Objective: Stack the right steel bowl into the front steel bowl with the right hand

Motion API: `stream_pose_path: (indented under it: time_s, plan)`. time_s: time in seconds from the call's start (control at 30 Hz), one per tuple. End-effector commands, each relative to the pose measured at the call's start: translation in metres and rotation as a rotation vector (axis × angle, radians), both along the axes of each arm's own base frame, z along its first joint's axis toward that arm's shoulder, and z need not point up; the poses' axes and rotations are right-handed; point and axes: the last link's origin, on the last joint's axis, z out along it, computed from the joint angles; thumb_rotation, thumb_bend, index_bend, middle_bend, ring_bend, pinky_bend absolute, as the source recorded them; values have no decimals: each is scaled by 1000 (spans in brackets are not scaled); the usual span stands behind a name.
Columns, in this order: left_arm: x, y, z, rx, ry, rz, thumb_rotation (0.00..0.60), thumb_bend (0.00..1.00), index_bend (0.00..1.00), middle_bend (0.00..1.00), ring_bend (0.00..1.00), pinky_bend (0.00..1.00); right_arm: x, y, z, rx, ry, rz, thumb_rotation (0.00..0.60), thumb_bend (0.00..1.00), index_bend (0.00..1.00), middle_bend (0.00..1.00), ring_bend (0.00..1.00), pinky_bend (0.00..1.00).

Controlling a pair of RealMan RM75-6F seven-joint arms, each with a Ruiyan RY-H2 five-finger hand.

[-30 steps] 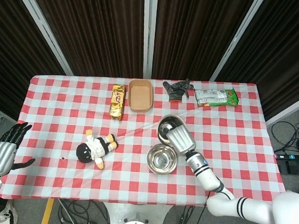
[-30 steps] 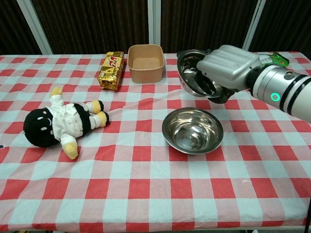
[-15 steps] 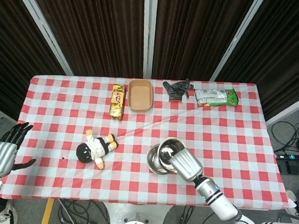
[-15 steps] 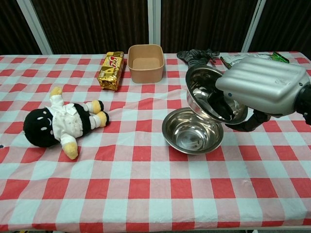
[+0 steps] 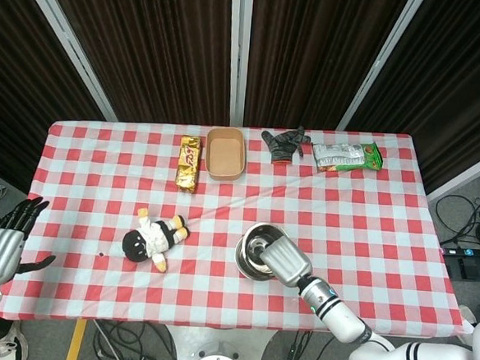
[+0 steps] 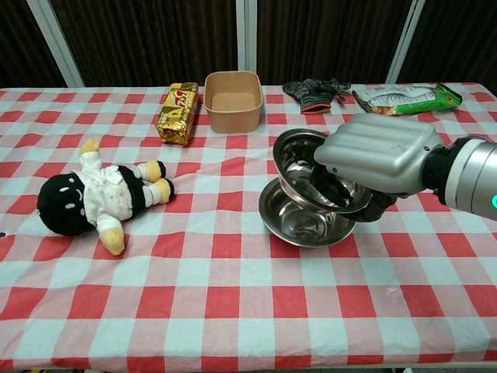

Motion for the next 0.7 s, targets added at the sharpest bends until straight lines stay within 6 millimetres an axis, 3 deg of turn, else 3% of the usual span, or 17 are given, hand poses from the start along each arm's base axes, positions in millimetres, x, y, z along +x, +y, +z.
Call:
stream_pose_path:
  time_s: [0.03,0.13,0.27,0.33,0.53,0.7]
  plan:
    - [-2,0,1,2,-5,4,600,48,128,166,87,220,1,-1,-5,14,18,-1,600,340,650,534,860,826]
    - [-3,0,1,2,-13,5,600,48,128,166,87,220,0,-1,-6,24,31,-7,600,270,606,507,859,826]
    - [-4,0,1,3,-18,3,600,48,128,166,87,220,-1,-1,-4,40,47,-10,600,45,521,463,858,826]
    - [-4,0,1,3,-19,2,600,48,128,166,87,220,-1,-1,-2,39,47,-13,600,4,467,435,858,826]
    - [-2,0,1,3,-17,-6,600,47,128,166,87,220,7,-2,21,-19,3,9,600,0,396,371,856,826]
    - [1,1,1,3,-17,-13,600,48,128,166,87,220,6,4,68,-142,-79,1,600,0,395,378,856,826]
